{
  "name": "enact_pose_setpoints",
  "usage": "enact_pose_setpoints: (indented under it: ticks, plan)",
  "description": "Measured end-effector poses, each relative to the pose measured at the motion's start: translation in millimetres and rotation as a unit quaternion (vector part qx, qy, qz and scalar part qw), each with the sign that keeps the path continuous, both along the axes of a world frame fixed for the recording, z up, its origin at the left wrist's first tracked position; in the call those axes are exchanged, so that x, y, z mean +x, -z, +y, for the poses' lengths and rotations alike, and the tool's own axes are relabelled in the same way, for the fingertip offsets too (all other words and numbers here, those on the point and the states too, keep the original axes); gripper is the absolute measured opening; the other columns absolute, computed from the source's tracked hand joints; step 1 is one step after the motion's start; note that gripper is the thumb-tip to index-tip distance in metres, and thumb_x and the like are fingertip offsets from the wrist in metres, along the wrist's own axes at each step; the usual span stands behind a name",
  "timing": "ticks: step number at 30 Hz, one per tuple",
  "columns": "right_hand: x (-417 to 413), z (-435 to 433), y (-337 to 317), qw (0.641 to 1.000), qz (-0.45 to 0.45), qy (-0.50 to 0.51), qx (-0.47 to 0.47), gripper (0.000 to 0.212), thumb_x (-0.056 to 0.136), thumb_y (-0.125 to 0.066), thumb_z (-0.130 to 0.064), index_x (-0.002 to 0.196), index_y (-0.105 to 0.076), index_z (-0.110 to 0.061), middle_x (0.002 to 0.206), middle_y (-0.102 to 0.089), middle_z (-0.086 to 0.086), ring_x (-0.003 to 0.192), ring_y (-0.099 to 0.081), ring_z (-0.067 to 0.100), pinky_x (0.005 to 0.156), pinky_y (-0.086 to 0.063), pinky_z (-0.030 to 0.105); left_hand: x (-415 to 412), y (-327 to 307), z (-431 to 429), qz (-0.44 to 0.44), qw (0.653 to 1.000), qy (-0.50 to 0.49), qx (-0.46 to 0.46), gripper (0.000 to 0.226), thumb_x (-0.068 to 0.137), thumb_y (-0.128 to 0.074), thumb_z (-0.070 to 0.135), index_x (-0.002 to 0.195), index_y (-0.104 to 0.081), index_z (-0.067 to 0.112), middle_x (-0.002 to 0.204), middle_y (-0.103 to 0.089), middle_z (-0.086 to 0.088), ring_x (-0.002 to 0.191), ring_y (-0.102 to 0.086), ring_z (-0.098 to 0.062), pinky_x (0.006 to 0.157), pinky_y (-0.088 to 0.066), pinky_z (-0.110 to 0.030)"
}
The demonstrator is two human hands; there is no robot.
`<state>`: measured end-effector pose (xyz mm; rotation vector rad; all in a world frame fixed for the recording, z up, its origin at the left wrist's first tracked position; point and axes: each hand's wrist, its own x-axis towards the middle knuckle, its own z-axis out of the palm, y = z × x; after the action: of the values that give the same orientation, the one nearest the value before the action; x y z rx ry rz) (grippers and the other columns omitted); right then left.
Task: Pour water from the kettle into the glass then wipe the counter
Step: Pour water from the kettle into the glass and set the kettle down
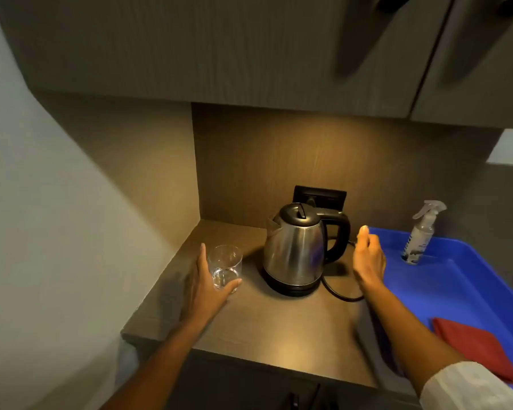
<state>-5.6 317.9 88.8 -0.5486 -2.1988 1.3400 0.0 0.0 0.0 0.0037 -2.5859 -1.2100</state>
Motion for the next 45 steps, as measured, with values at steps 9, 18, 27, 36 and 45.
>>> enact_pose_setpoints:
  ticks: [9,18,27,36,45]
  plan:
    - [-65.6,-4.4,15.8,0.945,0.038,-0.011,-0.323,0.049,0.089,-0.042,-0.058,0.106,-0.071,-0.021,0.107,-0.069,0.005,0.117,-0.058,0.031,0.102,-0.043,0.045,-30.3,17.0,3.9,-0.068,0.99,0.023,0.125,0.111,0.05,-0.082,0.062,0.145,-0.029,0.039,0.145,-0.051,0.003,0.129,-0.051,-0.022,0.101,-0.051,-0.047]
    - [-83.1,-18.7,-6.3,0.946,0.104,-0.028,-0.307,0.025,0.066,-0.052,-0.045,0.05,-0.055,-0.026,0.048,-0.045,-0.009,0.045,-0.043,0.009,0.048,-0.032,0.025,-37.7,10.5,-1.7,-0.084,0.99,0.046,0.108,0.108,0.055,-0.083,0.058,0.147,-0.032,0.032,0.142,-0.055,0.004,0.129,-0.053,-0.019,0.102,-0.052,-0.043]
    - [-82.7,-56.9,-85.1,0.996,0.088,-0.028,0.001,0.053,0.076,-0.043,-0.048,0.056,-0.055,0.0,0.053,-0.045,0.007,0.052,-0.042,0.023,0.052,-0.034,0.033,-30.8,5.8,-1.2,-0.059,0.993,0.044,0.095,0.093,0.06,-0.089,0.047,0.138,-0.041,0.033,0.133,-0.062,0.002,0.119,-0.061,-0.019,0.095,-0.055,-0.04]
    - [-76.6,-92.3,-114.0,0.962,0.14,-0.059,0.225,0.05,0.082,-0.048,-0.042,0.04,-0.04,-0.015,0.038,-0.032,-0.004,0.039,-0.035,0.013,0.049,-0.032,0.023,-29.6,-1.6,2.9,-0.046,0.995,0.044,0.075,0.094,0.065,-0.088,0.041,0.143,-0.038,0.026,0.142,-0.055,0.0,0.127,-0.055,-0.02,0.1,-0.051,-0.037]
    - [-77.5,-108.9,-122.1,0.927,0.161,-0.076,0.33,0.057,0.08,-0.041,-0.048,0.053,-0.064,-0.003,0.05,-0.058,0.018,0.046,-0.048,0.022,0.05,-0.033,0.025,-28.3,1.0,0.9,-0.04,0.994,0.05,0.093,0.095,0.065,-0.087,0.045,0.143,-0.037,0.03,0.141,-0.056,0.004,0.126,-0.056,-0.018,0.1,-0.052,-0.038]
